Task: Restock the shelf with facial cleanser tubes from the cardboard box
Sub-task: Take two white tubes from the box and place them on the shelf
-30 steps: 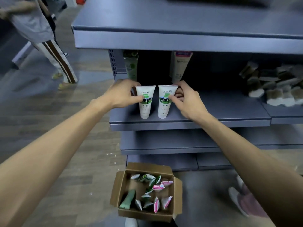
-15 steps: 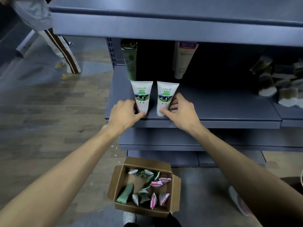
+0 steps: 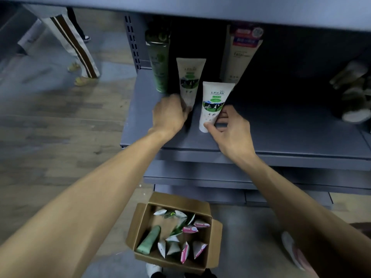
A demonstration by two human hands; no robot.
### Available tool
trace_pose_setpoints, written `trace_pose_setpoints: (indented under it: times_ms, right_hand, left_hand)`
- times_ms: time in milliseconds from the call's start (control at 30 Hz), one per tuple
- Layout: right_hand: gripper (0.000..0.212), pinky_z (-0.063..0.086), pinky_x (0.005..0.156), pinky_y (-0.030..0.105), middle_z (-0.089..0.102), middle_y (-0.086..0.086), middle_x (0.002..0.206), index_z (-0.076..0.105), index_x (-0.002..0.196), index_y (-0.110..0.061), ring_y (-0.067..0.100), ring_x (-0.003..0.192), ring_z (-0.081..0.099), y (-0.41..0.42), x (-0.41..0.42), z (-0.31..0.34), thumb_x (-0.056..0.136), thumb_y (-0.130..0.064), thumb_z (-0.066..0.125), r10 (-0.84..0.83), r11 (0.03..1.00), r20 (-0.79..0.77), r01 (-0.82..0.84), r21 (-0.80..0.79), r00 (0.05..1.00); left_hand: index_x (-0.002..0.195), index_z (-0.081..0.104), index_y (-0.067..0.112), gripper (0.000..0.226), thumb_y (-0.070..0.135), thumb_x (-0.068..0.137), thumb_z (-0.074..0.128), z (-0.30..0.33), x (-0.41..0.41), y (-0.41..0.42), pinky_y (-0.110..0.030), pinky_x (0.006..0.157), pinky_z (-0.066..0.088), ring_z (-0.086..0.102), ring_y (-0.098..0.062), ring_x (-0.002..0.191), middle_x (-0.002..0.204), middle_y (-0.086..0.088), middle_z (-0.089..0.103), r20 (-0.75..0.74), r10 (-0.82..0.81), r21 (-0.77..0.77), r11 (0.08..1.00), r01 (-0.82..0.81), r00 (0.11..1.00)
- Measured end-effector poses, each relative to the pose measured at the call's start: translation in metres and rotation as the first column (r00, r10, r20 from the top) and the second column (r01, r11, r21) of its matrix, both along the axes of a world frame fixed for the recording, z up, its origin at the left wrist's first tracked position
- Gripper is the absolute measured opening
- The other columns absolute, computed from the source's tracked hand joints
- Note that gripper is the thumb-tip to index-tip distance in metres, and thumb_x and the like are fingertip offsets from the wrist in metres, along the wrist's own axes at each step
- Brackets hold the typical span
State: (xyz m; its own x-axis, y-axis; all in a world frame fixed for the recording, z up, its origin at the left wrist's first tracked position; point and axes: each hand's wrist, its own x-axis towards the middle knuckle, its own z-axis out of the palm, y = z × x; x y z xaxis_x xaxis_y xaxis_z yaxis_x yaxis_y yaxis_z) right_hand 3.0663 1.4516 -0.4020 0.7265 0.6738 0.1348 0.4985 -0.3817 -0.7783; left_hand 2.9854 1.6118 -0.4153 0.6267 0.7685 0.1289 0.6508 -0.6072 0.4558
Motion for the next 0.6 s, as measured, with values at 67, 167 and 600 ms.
trace_pose_setpoints:
  times_ms: [67, 167, 600]
  right_hand:
    - [0.029, 0.059, 0.075, 0.03, 0.067, -0.006, 0.098, 0.058, 0.104, -0.014, 0.005, 0.091, 0.065, 0.006, 0.007, -0.004, 0.082, -0.025, 0.073, 0.003, 1.0, 0.021, -0.003, 0.002, 1.0]
    - [0.032, 0.059, 0.073, 0.03, 0.067, -0.005, 0.101, 0.057, 0.107, -0.015, 0.005, 0.093, 0.064, 0.01, 0.014, -0.01, 0.083, -0.028, 0.073, 0.008, 1.0, 0.05, -0.008, 0.013, 0.999]
    - [0.028, 0.058, 0.069, 0.028, 0.066, -0.01, 0.101, 0.057, 0.106, -0.02, 0.005, 0.088, 0.064, 0.018, 0.026, -0.02, 0.085, -0.031, 0.073, 0.02, 0.999, 0.09, -0.025, 0.047, 0.996]
  left_hand:
    - [0.1, 0.065, 0.011, 0.026, 0.035, 0.091, 0.06, -0.002, 0.02, 0.012, -0.032, 0.065, 0.044, 0.065, -0.034, 0.09, 0.097, -0.012, 0.07, -0.011, 0.04, 0.008, 0.999, -0.04, 0.999]
    - [0.106, 0.059, 0.009, 0.027, 0.032, 0.097, 0.049, -0.01, 0.048, 0.026, -0.03, 0.066, 0.037, 0.062, -0.032, 0.095, 0.104, -0.013, 0.065, 0.029, 0.032, -0.025, 0.999, -0.031, 0.999]
    - [0.111, 0.057, 0.005, 0.023, 0.016, 0.094, 0.048, -0.035, 0.123, 0.077, -0.043, 0.083, 0.053, 0.061, -0.036, 0.099, 0.108, -0.017, 0.063, 0.18, 0.118, -0.018, 0.993, -0.117, 0.977]
